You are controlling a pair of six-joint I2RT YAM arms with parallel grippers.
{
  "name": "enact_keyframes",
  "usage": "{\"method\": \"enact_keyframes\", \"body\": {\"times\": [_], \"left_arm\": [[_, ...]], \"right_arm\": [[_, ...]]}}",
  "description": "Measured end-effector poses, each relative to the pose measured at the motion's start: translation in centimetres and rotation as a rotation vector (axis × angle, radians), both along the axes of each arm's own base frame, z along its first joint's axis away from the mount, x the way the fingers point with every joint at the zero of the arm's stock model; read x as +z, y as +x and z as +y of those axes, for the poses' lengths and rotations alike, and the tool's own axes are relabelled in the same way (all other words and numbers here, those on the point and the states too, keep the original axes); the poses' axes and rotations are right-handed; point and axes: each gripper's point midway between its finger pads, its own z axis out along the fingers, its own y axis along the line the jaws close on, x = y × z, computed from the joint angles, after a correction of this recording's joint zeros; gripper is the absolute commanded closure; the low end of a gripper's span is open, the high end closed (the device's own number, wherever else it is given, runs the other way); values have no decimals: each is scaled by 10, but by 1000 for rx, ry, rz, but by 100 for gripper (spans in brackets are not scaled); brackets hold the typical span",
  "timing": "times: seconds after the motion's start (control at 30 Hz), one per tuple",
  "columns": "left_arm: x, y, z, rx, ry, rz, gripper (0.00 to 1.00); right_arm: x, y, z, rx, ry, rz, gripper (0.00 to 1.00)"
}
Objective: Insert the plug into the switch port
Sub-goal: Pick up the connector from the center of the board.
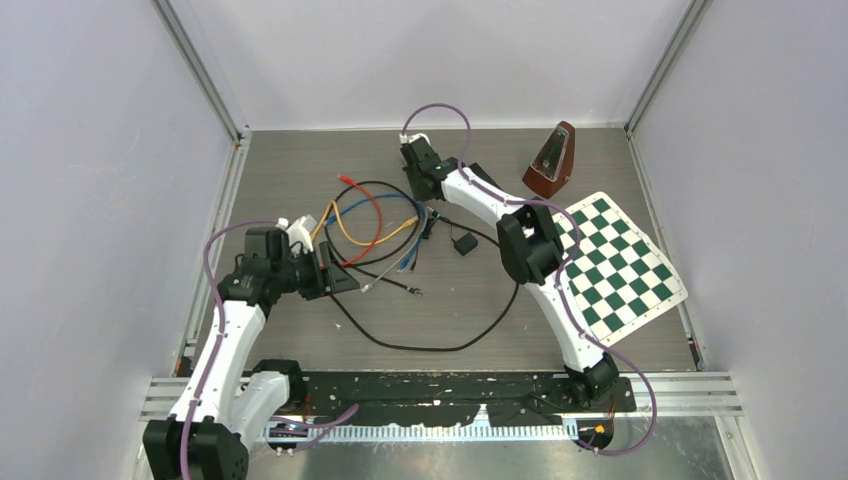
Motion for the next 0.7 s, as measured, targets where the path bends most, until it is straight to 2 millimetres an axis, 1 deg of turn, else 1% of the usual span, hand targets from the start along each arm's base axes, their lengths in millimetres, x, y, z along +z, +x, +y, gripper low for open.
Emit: {"method": "enact_keyframes", "body": {"times": [0.1,0.17,0.27,0.33,0.37,0.4,0.43,0.5,0.57,0.6,0.63,0.7], "left_arm": [[1,0,2,10,8,-7,46],[6,1,4,21,18,-21,45],[21,4,7,46,36,-76,44],[37,7,9,66,35,-125,43],[45,8,9,72,30,-146,43],[53,10,9,77,25,-166,43],[60,12,8,84,17,-178,42],[71,15,7,92,3,-199,42],[81,20,6,98,-13,-211,41],[86,23,5,96,-19,-223,41],[92,27,3,92,-31,-236,41],[105,35,-3,76,-73,-274,41]], "right_arm": [[15,4,-1,42,-15,-49,95],[35,2,-5,76,-25,-86,95],[95,-3,-10,132,-8,-181,95],[152,-12,-15,168,29,-280,95],[176,-18,-18,183,46,-323,95],[209,-27,-23,203,75,-385,95],[237,-38,-28,221,101,-435,95],[286,-59,-36,261,152,-535,95],[322,-82,-43,321,193,-614,95],[333,-94,-46,353,204,-638,95],[343,-105,-47,392,214,-660,95],[349,-121,-48,461,219,-678,95]]}}
